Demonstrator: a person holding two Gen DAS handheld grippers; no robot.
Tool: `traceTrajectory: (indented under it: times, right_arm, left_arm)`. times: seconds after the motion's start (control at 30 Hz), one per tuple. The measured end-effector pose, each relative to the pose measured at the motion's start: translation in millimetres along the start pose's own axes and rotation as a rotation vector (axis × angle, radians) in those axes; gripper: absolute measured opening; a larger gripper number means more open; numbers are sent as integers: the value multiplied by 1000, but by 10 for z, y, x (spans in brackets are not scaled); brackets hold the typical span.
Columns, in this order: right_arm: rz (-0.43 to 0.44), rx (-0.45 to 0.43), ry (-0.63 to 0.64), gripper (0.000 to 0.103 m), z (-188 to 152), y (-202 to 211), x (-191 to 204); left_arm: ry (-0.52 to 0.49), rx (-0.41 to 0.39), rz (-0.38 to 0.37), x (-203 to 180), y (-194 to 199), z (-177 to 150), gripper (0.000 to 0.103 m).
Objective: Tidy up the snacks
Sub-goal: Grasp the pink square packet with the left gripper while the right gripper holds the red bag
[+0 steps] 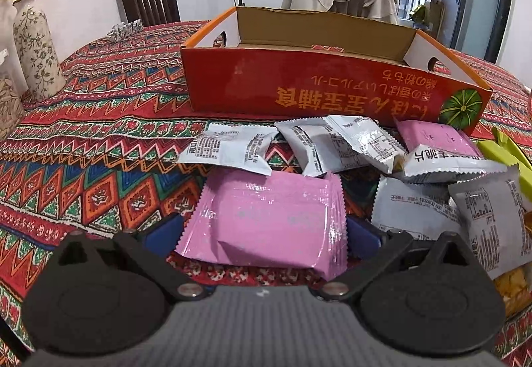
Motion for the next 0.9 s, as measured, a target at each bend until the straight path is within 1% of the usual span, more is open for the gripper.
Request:
traceTrajectory:
  times: [0.1, 0.2, 0.27, 0.3, 0.33, 0.43, 0.53, 0.73, 0.9]
  right_arm:
    - [2, 0, 2, 61, -1, 8, 12]
    - [1, 2, 4, 61, -4, -2, 18]
    - [1, 4, 4, 61, -9, -3, 19]
    - [0, 5, 6, 61, -12, -5, 24]
    - [0, 5, 7, 61, -13, -5, 29]
    - [3, 9, 10, 61, -20, -4, 43]
    - [5, 10, 13, 61, -32, 3, 61]
    - [3, 5, 19, 61, -27, 33, 78]
    - [3, -5, 27, 61, -20, 73, 92]
  left_arm:
    - [-9, 2, -12, 11, -5, 8, 103]
    - [-8, -13, -7, 4, 14, -15, 102]
    - [-13, -33, -13, -12, 53, -32, 94]
    - [-18, -45, -23, -26, 85, -37, 85]
    - [-23, -59, -30, -40, 120, -43, 80]
    - [-16, -92, -51, -43, 204, -57, 71]
    - [-20, -111, -64, -44, 268, -92, 68]
    - [-15, -140, -79, -17, 398, -182, 67]
    - [-12, -191, -82, 43, 587, -186, 67]
Point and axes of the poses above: each gripper's, at about its wrist camera, not at the fingertips, and y roughly against the way its jaws point, x to its left, z to its top, the point moved 7 cm from there along -y, roughly the way its jaws point, and after that the axes turned 7 degrees about -y, right-handed, at the moved point
